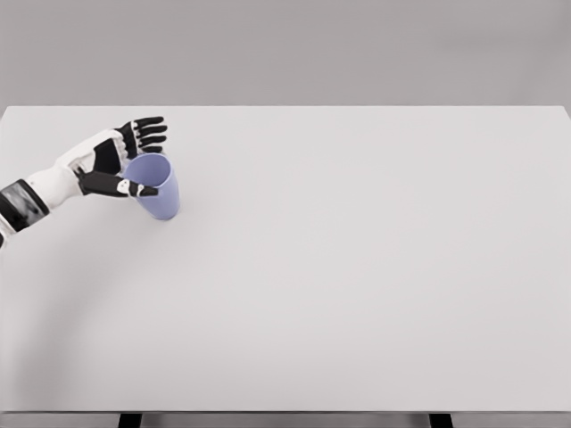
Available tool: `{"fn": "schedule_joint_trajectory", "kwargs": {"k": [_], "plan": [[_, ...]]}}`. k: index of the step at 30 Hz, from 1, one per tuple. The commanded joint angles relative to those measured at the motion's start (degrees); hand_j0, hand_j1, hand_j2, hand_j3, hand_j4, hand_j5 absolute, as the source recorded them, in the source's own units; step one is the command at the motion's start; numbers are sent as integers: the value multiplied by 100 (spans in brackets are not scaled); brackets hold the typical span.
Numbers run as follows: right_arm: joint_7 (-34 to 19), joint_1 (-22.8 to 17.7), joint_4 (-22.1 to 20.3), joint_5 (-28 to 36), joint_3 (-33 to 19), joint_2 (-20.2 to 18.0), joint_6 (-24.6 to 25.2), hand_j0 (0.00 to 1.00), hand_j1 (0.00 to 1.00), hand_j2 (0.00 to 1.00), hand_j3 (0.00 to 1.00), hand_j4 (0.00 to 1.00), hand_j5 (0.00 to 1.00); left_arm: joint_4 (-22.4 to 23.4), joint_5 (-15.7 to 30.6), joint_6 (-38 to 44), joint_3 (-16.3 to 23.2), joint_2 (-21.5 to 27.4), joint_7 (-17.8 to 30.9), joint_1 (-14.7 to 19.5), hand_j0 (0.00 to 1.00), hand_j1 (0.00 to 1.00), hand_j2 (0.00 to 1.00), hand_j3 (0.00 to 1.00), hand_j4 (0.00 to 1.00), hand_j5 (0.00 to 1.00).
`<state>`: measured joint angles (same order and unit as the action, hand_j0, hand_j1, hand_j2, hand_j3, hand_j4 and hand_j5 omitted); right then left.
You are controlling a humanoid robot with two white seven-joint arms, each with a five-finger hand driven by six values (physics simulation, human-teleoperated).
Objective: Flip the cup with left arm and place it on the table
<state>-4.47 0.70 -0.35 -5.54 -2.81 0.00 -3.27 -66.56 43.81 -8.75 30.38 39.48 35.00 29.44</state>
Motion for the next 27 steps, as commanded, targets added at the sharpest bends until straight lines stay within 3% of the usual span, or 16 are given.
{"fn": "schedule_joint_trajectory", "kwargs": {"k": [1,5,9,12,15,16,18,27], "plan": [[-1,0,0,1,0,0,2,100,100,100,100,100,100,-121,48,-22,-32,113,0,0,100,100,100,100,100,100],[-1,0,-9,1,0,0,2,100,100,100,100,100,100,-279,13,-398,-50,402,0,26,100,100,100,100,100,100],[-1,0,0,1,0,0,-7,100,100,100,100,100,100,-244,-188,-734,20,1501,0,0,100,100,100,100,100,100],[-1,0,0,1,0,0,1,100,100,100,100,100,100,-323,-1084,-970,20,2019,0,0,100,100,100,100,100,100],[-1,0,0,1,0,0,2,100,100,100,100,100,100,-358,-2244,-1603,46,2178,0,-26,100,100,100,100,100,100],[-1,0,0,1,0,0,1,100,100,100,100,100,100,-419,-2860,-1990,47,2187,0,-26,100,100,100,100,100,100],[-1,0,0,1,0,0,2,100,100,100,100,100,100,-419,-3379,-2201,55,2152,0,-18,100,100,100,100,100,100],[-1,0,0,1,0,0,2,100,100,100,100,100,100,-411,-3388,-2316,73,2073,0,-26,100,100,100,100,100,100]]}}
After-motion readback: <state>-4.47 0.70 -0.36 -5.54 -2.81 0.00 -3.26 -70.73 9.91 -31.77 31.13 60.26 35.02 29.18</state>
